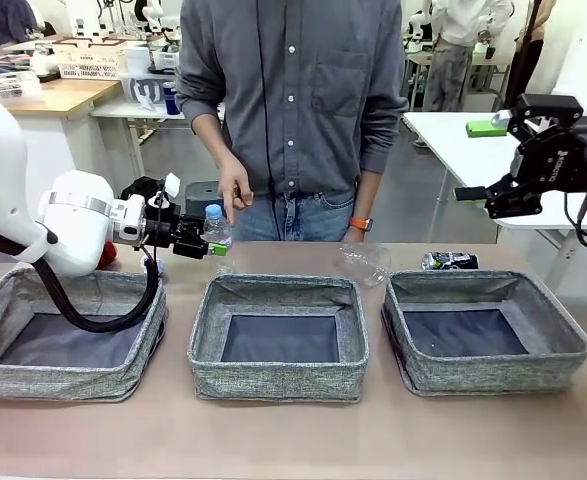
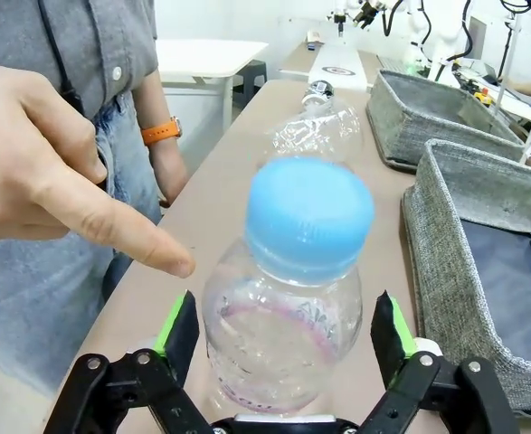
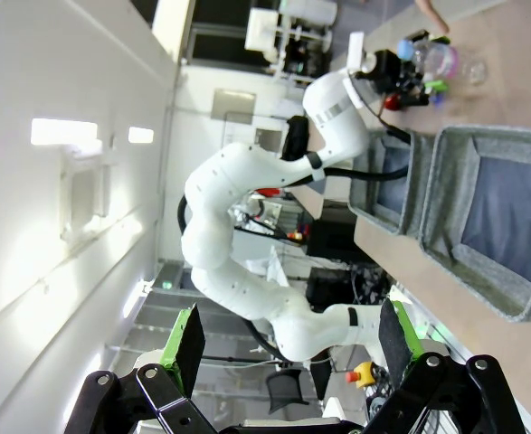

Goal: Sort the waste into the appropriate baskets.
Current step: Pick up the waste item pointed out by the person.

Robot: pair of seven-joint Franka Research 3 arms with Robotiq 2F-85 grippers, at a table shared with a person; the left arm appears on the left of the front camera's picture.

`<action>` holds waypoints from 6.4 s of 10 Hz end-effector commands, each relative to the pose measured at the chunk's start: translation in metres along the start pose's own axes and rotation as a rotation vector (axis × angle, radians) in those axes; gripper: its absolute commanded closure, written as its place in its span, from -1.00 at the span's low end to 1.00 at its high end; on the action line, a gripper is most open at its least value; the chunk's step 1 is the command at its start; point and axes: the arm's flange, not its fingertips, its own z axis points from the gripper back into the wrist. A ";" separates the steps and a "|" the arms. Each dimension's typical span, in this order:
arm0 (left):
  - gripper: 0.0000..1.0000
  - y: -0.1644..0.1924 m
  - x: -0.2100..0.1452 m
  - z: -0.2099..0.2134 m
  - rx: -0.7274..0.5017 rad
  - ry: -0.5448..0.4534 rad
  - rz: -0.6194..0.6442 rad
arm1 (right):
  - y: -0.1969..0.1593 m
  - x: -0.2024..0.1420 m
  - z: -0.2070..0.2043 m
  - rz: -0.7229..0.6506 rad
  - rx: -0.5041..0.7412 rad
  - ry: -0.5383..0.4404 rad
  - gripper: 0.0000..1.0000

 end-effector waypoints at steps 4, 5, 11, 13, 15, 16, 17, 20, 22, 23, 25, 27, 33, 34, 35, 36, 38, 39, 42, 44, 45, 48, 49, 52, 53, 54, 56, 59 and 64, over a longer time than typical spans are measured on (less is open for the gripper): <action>-0.17 -0.001 0.000 -0.003 -0.009 -0.031 -0.036 | 0.005 0.004 -0.002 -0.007 0.019 -0.003 -1.00; 0.15 -0.001 0.001 -0.004 -0.012 -0.030 -0.036 | 0.005 0.004 -0.002 -0.007 0.019 -0.003 -1.00; 0.22 -0.005 0.009 0.002 -0.006 -0.030 -0.049 | 0.005 0.004 -0.002 -0.007 0.019 -0.003 -1.00; 0.22 -0.015 0.027 0.031 -0.031 0.015 -0.081 | 0.005 0.004 -0.002 -0.007 0.019 -0.003 -1.00; 0.22 -0.037 0.084 0.115 -0.014 0.131 -0.102 | 0.005 0.004 -0.002 -0.007 0.019 -0.003 -1.00; 0.22 -0.055 0.121 0.143 -0.035 0.120 -0.021 | 0.005 0.004 -0.002 -0.007 0.019 -0.003 -1.00; 0.22 -0.068 0.148 0.154 -0.079 0.156 0.087 | 0.005 0.004 -0.002 -0.007 0.019 -0.003 -1.00; 0.22 -0.084 0.199 0.149 -0.199 0.397 0.472 | 0.005 0.004 -0.002 -0.007 0.019 -0.003 -1.00; 0.22 -0.084 0.192 0.134 -0.180 0.644 0.668 | 0.005 0.004 -0.002 -0.007 0.019 -0.003 -1.00; 0.22 -0.085 0.185 0.136 -0.266 0.599 0.636 | 0.005 0.004 -0.002 -0.007 0.019 -0.003 -1.00; 0.22 -0.096 0.191 0.138 -0.070 0.514 0.547 | 0.005 0.004 -0.002 -0.007 0.019 -0.003 -1.00; 0.22 -0.096 0.191 0.138 -0.070 0.514 0.547 | 0.005 0.004 -0.002 -0.007 0.019 -0.003 -1.00; 0.22 -0.157 0.327 0.089 0.198 1.112 0.856 | 0.005 0.004 -0.002 -0.007 0.019 -0.003 -1.00; 0.22 -0.169 0.348 0.071 0.251 1.112 0.937 | 0.005 0.004 -0.002 -0.007 0.019 -0.003 -1.00; 0.22 -0.179 0.365 0.051 0.327 1.108 1.064 | 0.005 0.004 -0.002 -0.007 0.019 -0.003 -1.00; 0.22 -0.191 0.383 0.028 0.391 1.093 1.197 | 0.005 0.004 -0.002 -0.007 0.019 -0.003 -1.00; 0.22 -0.224 0.422 -0.020 0.578 0.991 1.321 | 0.005 0.004 -0.002 -0.007 0.019 -0.003 -1.00; 0.22 -0.238 0.437 -0.041 0.684 0.954 1.363 | 0.005 0.004 -0.002 -0.007 0.019 -0.003 -1.00; 0.22 -0.274 0.468 -0.066 0.826 1.047 1.344 | 0.005 0.004 -0.002 -0.007 0.019 -0.003 -1.00; 0.22 -0.288 0.476 -0.047 0.740 1.081 1.288 | 0.005 0.004 -0.002 -0.007 0.019 -0.003 -1.00; 0.22 -0.291 0.485 -0.032 0.675 1.085 1.270 | 0.005 0.004 -0.002 -0.007 0.019 -0.003 -1.00; 0.22 -0.297 0.518 -0.017 0.510 1.151 1.190 | 0.005 0.004 -0.002 -0.007 0.019 -0.003 -1.00; 0.22 -0.294 0.523 -0.017 0.469 1.129 1.204 | 0.005 0.004 -0.002 -0.007 0.019 -0.003 -1.00; 0.22 -0.287 0.522 -0.036 0.486 1.098 1.285 | 0.005 0.004 -0.002 -0.007 0.019 -0.003 -1.00; 0.22 -0.286 0.523 -0.046 0.474 1.104 1.290 | 0.005 0.004 -0.002 -0.007 0.019 -0.003 -1.00; 0.22 -0.285 0.526 -0.056 0.457 1.100 1.293 | 0.005 0.004 -0.002 -0.007 0.019 -0.003 -1.00; 0.22 -0.282 0.533 -0.069 0.439 1.054 1.315 | 0.005 0.004 -0.002 -0.007 0.019 -0.003 -1.00; 0.22 -0.284 0.518 -0.070 0.454 1.068 1.298 | 0.005 0.004 -0.002 -0.007 0.019 -0.003 -1.00; 0.22 -0.284 0.518 -0.070 0.454 1.068 1.298 | 0.005 0.004 -0.002 -0.007 0.019 -0.003 -1.00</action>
